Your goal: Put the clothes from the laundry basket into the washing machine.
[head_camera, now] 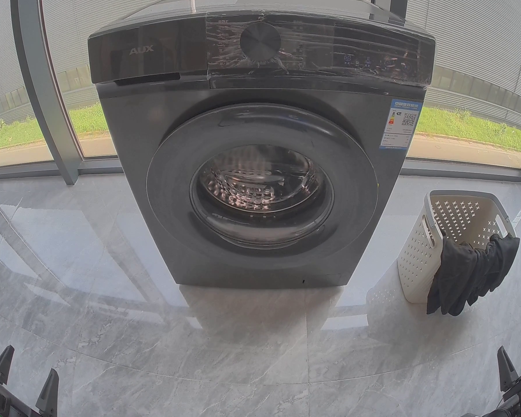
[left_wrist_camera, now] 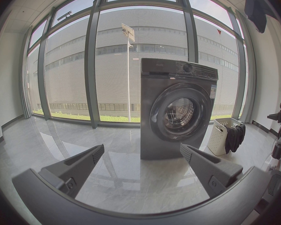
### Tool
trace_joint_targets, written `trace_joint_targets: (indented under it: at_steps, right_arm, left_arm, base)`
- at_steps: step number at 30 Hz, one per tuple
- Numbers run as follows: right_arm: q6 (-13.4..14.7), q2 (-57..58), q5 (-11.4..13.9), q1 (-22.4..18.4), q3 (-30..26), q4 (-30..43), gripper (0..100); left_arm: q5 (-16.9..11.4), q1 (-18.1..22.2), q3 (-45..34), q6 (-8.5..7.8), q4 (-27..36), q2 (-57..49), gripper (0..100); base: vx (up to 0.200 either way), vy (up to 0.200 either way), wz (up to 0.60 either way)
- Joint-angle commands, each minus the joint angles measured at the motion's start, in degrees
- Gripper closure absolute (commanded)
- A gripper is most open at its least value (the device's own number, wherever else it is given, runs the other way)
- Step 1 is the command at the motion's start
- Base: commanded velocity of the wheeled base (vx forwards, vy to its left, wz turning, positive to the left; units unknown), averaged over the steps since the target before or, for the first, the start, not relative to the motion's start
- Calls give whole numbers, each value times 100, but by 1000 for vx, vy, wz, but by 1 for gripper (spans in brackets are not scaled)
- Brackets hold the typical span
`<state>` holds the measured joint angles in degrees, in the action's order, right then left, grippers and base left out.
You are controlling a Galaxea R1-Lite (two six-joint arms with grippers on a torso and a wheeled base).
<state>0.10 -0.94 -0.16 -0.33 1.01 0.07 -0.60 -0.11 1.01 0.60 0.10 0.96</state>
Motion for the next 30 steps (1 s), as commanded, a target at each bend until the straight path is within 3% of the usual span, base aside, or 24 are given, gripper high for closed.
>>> trace_joint_targets:
  at_steps: [1,8,30]
  right_arm:
    - [-1,68,-2,7,-101,1,0]
    - [-1,68,-2,7,-101,1,0]
    - [-1,68,-2,7,-101,1,0]
  left_arm:
    - [-2,2,-92,2,-1,-96,0]
    - [-2,2,-92,2,-1,-96,0]
    - [-2,2,-101,2,-1,-96,0]
  base:
    - [0,0,0]
    - [0,0,0]
    - [0,-200,0]
